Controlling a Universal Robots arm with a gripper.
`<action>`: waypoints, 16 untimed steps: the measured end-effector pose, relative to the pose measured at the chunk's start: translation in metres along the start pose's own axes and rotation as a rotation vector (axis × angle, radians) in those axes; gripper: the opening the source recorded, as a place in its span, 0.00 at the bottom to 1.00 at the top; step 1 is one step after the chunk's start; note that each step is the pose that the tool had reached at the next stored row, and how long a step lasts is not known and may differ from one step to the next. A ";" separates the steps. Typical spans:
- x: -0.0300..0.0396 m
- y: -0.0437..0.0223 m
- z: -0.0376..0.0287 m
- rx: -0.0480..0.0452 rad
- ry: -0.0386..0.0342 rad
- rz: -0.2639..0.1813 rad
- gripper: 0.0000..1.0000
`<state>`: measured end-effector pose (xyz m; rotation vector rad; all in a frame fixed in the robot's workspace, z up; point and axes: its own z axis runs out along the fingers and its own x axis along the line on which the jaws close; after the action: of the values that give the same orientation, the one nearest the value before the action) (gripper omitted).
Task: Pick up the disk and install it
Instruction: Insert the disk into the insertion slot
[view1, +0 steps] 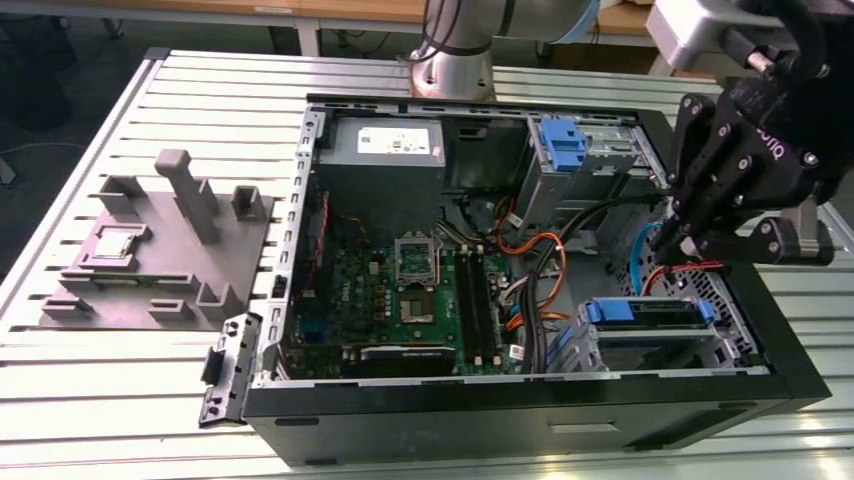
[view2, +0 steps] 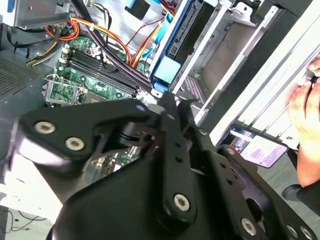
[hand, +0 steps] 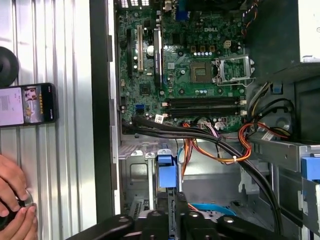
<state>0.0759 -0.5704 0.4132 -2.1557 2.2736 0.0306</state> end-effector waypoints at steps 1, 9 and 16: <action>0.0001 0.0000 0.0018 0.0000 0.0000 0.000 0.13; 0.0003 -0.0002 0.0164 0.0002 0.0001 0.000 0.10; 0.0006 -0.0002 0.0289 0.0018 0.0000 0.000 0.10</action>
<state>0.0759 -0.5704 0.3843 -2.1549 2.2727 0.0285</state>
